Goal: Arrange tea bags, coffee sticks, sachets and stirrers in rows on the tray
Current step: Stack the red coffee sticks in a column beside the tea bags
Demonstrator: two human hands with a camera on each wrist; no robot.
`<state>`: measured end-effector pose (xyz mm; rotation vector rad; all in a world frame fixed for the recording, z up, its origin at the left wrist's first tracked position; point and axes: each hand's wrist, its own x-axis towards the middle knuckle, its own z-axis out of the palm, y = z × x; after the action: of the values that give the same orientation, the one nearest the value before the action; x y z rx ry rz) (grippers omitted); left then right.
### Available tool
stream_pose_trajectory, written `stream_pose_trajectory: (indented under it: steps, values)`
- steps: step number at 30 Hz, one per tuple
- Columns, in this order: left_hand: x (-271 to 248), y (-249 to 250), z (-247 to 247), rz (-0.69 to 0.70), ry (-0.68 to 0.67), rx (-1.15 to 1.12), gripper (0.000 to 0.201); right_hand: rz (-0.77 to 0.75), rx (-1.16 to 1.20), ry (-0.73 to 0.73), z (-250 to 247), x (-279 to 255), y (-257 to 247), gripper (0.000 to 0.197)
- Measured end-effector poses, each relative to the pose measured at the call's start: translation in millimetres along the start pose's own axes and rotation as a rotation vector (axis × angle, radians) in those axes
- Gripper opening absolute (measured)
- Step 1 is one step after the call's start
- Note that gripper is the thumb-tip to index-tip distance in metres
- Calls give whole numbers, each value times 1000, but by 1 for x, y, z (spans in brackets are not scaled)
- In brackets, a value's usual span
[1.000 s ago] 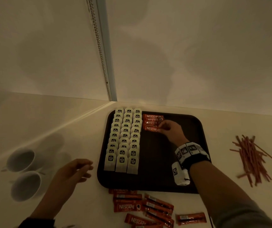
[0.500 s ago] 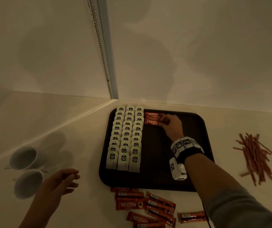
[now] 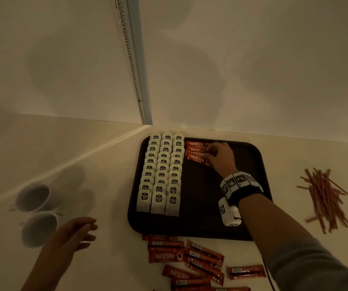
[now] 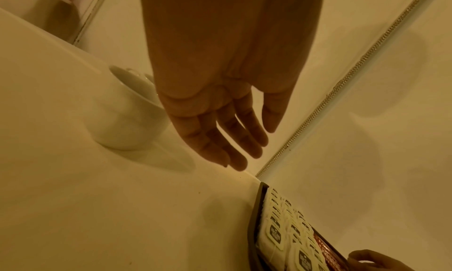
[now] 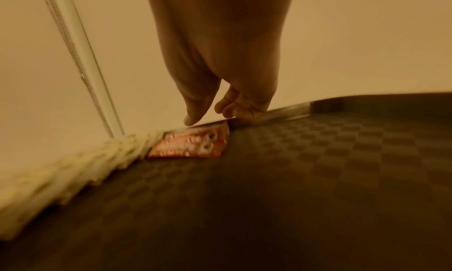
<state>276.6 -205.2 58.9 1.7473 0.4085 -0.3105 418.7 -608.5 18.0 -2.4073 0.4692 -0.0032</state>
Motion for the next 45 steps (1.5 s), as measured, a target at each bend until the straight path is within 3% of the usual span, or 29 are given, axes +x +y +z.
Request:
stream_pose_trajectory:
  steps: [3, 5, 9, 11, 14, 17, 21, 23, 26, 32, 38, 42, 45]
  values:
    - [-8, 0, -4, 12, -3, 20, 22, -96, 18, 3, -13, -17, -9, 27]
    - [-14, -1, -7, 7, -12, 29, 20, -172, 13, -74, -22, -38, -15, 25]
    - [-29, -10, -14, -22, -36, 79, 21, -262, 6, -519, -39, -98, -23, 17]
    - [-38, -18, -18, -44, -49, 116, 20, -284, -129, -711, -44, -131, -25, 20]
    - [-52, -30, -25, -74, -57, 149, 20, -257, -426, -864, -38, -178, -15, 34]
    - [-64, -39, -30, -101, -57, 171, 19, -190, -531, -878, -24, -217, 2, 60]
    - [-77, -50, -33, -126, -58, 162, 19, -213, -520, -747, -1, -253, 14, 109]
    - [-81, -55, -34, -141, -64, 155, 19, -251, -581, -685, 11, -264, 18, 119]
    - [-84, -59, -36, -149, -77, 146, 18, -345, -658, -611, 21, -269, 21, 105]
    - [-90, -60, -40, -143, -77, 148, 18, -368, -538, -679, 22, -263, 17, 68]
    - [-89, -58, -39, -129, -91, 144, 18, -442, -546, -717, 21, -261, 13, 49]
    - [-85, -51, -36, -95, -104, 167, 18, -372, -555, -786, 14, -252, 9, 47]
    - [-80, -39, -29, -43, -131, 195, 18, -348, -514, -777, 3, -241, 0, 33]
